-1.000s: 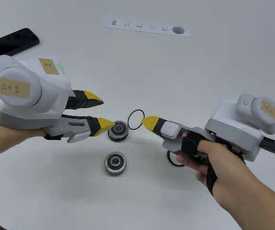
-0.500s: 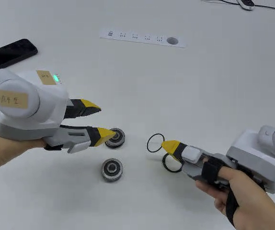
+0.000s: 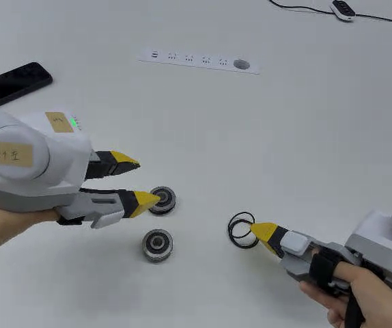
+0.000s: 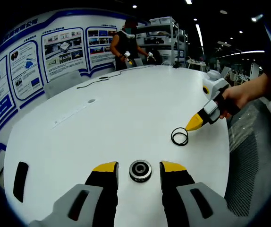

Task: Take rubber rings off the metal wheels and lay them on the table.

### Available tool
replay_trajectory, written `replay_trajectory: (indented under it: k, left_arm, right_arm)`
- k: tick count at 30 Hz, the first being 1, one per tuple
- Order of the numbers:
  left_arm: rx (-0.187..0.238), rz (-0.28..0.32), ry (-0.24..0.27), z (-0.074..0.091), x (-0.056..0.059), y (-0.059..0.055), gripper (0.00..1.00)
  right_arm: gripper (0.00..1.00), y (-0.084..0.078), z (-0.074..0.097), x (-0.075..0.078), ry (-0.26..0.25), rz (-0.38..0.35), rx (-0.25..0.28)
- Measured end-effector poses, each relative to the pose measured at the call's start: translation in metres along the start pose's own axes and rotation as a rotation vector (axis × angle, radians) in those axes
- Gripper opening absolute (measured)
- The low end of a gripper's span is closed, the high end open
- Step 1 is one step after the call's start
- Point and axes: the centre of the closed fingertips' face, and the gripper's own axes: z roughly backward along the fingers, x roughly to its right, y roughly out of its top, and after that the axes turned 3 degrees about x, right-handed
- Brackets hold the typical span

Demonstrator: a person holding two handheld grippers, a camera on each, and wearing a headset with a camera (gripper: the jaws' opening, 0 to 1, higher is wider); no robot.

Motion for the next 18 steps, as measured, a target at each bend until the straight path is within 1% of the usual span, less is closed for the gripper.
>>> replay_trajectory:
  k: [4, 8, 10, 12, 14, 18]
  left_arm:
    - [0.0, 0.0, 0.0, 0.001, 0.002, -0.001, 0.36]
    - [-0.004, -0.001, 0.002, 0.003, 0.002, -0.003, 0.36]
    - [-0.006, 0.0, 0.002, 0.003, 0.002, -0.004, 0.36]
    - [-0.008, 0.002, 0.003, 0.004, 0.002, -0.005, 0.36]
    - [-0.01, 0.001, 0.003, 0.004, 0.002, -0.005, 0.36]
    - [-0.013, -0.002, 0.003, 0.004, 0.002, -0.005, 0.36]
  right_arm:
    - [0.02, -0.002, 0.002, 0.01, -0.031, -0.02, -0.002]
    - [0.02, -0.004, 0.002, 0.012, -0.042, -0.016, -0.008]
    - [0.02, -0.004, 0.001, 0.012, -0.048, -0.004, -0.002]
    - [0.02, -0.005, 0.001, 0.013, -0.057, 0.029, -0.01]
    - [0.05, -0.006, 0.001, 0.014, -0.064, 0.047, -0.018]
    - [0.07, -0.003, 0.002, 0.015, -0.073, 0.057, -0.005]
